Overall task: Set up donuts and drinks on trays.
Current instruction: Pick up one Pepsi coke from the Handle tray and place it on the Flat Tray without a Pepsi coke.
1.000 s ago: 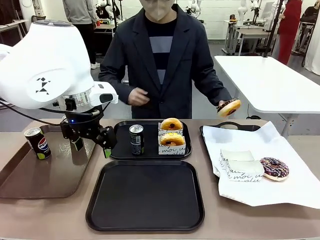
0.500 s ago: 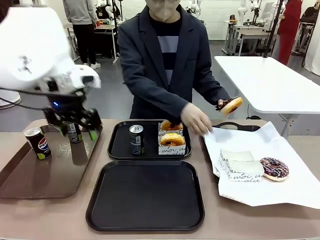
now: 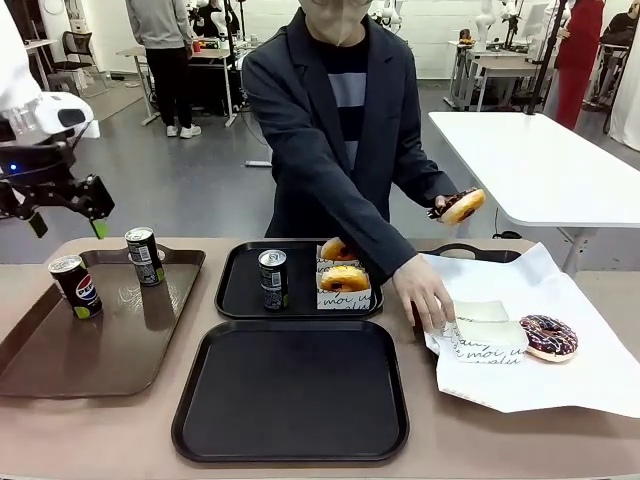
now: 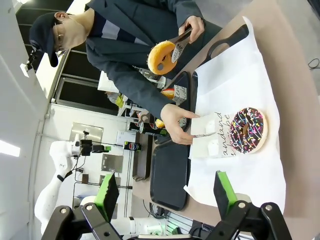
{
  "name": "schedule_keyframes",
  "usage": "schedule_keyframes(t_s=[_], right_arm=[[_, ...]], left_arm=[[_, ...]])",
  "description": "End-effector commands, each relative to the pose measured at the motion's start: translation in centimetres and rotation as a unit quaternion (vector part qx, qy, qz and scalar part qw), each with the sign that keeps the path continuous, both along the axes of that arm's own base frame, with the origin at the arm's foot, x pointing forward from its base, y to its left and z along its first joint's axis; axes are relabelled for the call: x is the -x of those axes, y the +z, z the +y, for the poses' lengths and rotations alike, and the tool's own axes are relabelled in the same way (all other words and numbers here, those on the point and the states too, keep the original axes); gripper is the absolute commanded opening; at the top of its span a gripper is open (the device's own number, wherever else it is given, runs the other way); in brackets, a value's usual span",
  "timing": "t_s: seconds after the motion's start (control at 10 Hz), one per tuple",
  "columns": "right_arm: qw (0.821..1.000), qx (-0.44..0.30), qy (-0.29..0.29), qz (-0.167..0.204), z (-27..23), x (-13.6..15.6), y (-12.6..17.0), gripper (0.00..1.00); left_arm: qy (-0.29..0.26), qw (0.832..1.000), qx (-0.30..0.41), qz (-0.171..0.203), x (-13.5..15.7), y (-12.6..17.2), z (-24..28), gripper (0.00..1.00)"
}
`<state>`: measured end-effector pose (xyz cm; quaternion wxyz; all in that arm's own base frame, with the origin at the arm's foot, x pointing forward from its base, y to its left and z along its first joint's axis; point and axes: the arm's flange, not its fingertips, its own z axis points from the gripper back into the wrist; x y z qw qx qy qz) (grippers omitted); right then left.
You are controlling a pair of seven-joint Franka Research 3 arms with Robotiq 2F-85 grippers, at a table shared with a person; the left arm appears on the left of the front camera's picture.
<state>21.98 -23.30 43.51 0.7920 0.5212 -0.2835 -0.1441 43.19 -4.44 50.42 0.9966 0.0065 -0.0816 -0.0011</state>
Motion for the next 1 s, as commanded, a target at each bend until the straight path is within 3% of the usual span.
schedule_keyframes(t_s=[0.0, 0.2, 0.3, 0.4, 0.9], right_arm=[[1.0, -0.008, -0.001, -0.016, 0.0, -0.4, 0.0, 1.0], [1.0, -0.008, -0.001, -0.016, 0.0, -0.4, 0.0, 1.0], [1.0, -0.008, -0.001, -0.016, 0.0, -0.4, 0.0, 1.0], [1.0, -0.008, -0.001, -0.016, 0.0, -0.4, 0.0, 1.0], [1.0, -0.008, -0.001, -0.016, 0.0, -0.4, 0.0, 1.0]], left_arm=[[0.01, 1.0, -0.023, 0.013, -4.3, -2.6, 1.6, 1.0], [0.05, 0.999, 0.01, 0.007, -3.5, -3.9, 3.6, 1.0], [0.039, 0.999, 0.015, -0.005, -2.6, -3.1, 1.4, 1.0], [0.033, 0.999, -0.009, 0.018, -3.5, -4.7, 3.9, 1.0], [0.033, 0.999, -0.009, 0.018, -3.5, -4.7, 3.9, 1.0]])
